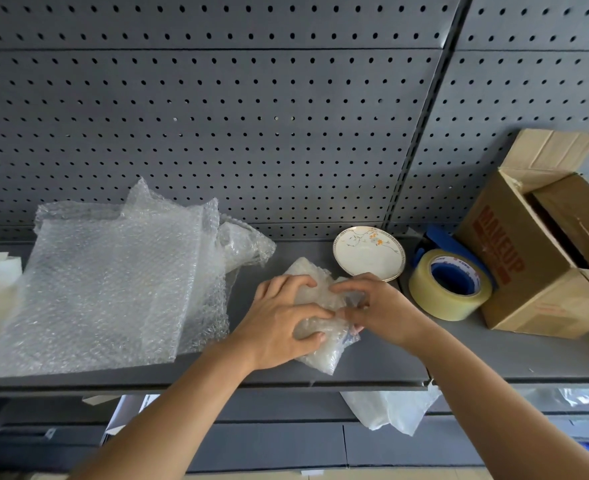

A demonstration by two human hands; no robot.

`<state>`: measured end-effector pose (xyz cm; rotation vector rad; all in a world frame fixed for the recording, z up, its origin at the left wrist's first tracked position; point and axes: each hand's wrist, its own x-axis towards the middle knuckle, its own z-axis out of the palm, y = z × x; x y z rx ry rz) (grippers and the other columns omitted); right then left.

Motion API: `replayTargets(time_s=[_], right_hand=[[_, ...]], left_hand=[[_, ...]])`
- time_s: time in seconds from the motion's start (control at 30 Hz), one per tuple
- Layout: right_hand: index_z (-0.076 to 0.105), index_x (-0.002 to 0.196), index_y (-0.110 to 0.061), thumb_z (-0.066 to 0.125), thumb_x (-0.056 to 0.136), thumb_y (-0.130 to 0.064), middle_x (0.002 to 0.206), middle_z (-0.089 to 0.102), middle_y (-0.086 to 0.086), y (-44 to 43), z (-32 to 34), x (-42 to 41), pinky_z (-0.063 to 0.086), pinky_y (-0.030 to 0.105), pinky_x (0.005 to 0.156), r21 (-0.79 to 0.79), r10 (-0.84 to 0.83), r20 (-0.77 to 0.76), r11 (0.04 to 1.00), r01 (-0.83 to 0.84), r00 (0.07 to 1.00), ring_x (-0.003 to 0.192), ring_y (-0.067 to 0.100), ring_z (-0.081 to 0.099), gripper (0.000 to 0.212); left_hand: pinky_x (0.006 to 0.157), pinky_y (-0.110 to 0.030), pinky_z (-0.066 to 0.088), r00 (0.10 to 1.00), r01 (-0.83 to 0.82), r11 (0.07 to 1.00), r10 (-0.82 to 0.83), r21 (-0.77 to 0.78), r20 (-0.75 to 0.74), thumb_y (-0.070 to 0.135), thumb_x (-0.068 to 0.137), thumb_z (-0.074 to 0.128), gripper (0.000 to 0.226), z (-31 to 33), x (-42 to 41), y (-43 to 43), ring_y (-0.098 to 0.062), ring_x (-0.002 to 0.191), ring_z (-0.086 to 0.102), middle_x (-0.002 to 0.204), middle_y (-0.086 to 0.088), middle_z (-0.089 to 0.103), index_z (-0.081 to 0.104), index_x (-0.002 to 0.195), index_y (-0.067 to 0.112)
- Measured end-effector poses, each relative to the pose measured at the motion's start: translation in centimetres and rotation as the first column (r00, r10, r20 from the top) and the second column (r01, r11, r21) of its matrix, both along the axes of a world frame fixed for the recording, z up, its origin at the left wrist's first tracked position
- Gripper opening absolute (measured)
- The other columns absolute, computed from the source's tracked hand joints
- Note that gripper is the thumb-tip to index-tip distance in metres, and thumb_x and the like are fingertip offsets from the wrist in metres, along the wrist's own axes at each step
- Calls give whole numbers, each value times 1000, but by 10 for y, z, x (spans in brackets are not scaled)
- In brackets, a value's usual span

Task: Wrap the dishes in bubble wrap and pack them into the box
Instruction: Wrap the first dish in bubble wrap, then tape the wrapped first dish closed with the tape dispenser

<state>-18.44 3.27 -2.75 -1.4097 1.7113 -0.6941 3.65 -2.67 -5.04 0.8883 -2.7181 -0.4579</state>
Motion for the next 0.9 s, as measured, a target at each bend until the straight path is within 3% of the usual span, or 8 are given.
replayTargets(time_s=[0.13, 0.3, 0.4, 0.5, 0.57, 0.67, 0.83, 0.9], right_hand=[[71, 107, -22, 82, 82, -24, 115, 53, -9, 3, -4, 11, 44, 6, 67, -93, -107, -124, 991, 96, 986, 87, 1, 57, 27], [70, 91, -13, 73, 86, -12, 110, 57, 2, 3, -15, 24, 44, 6, 62, -181, -266, -159, 955, 236, 951, 82, 14, 64, 6], [71, 89, -7, 68, 87, -4, 93, 58, 0, 4, -17, 31, 35, -4, 67, -237, -305, -219, 938, 252, 927, 89, 13, 58, 5], [72, 91, -6, 63, 89, -4, 80, 52, -12, 6, -11, 36, 31, -7, 71, -208, -271, -242, 952, 223, 932, 103, 13, 56, 9], [74, 95, -14, 62, 92, -11, 95, 60, -4, 8, 1, 31, 42, 0, 73, -98, -214, -163, 975, 200, 963, 86, 13, 67, 12], [74, 106, -30, 57, 98, -18, 95, 70, -3, 19, 31, 10, 61, 26, 60, 89, -175, 19, 981, 173, 984, 68, 18, 73, 22], [68, 110, -32, 58, 97, -15, 110, 60, -4, 51, 58, -51, 49, 31, 78, -371, -538, -268, 823, 430, 799, 93, 18, 62, 24], [63, 122, -27, 59, 97, -17, 119, 51, -1, 69, 56, -65, 42, 36, 91, -383, -608, -344, 787, 484, 716, 114, 26, 52, 27]], left_hand=[[117, -30, 21, 998, -26, 999, 27, 26, -62, 58, 88, 56, 39, 0, 0, 4, -11, 135, 36, 140, 13, 43, 71, 120, 39], [107, -21, 39, 980, -146, 986, 155, 77, -123, 33, 91, 69, 49, 2, -1, 23, -8, 135, 36, 140, 14, 44, 48, 134, 22], [120, -27, 29, 980, -141, 989, 147, 52, -137, 26, 94, 59, 48, 1, -3, 29, -5, 135, 32, 142, 9, 47, 48, 140, 18], [125, -35, 20, 984, -125, 992, 123, -9, -131, 56, 96, 48, 53, -4, -4, 31, -5, 133, 37, 137, 11, 50, 55, 136, 22], [123, -32, 17, 989, -126, 990, 121, -61, -89, 80, 88, 42, 71, -8, -4, 31, -7, 134, 37, 137, 11, 50, 57, 130, 25], [122, -35, 20, 988, -146, 982, 138, -123, -69, 80, 86, 46, 65, -14, -6, 31, -11, 133, 42, 134, 11, 53, 60, 121, 28], [121, -41, 28, 981, -159, 979, 142, -126, -135, 65, 92, 51, 44, -22, -6, 29, -10, 129, 48, 129, 11, 57, 62, 116, 30], [121, -41, 28, 980, -155, 978, 135, -138, -146, 63, 93, 52, 41, -23, -4, 29, -9, 130, 48, 129, 12, 56, 61, 117, 31]])
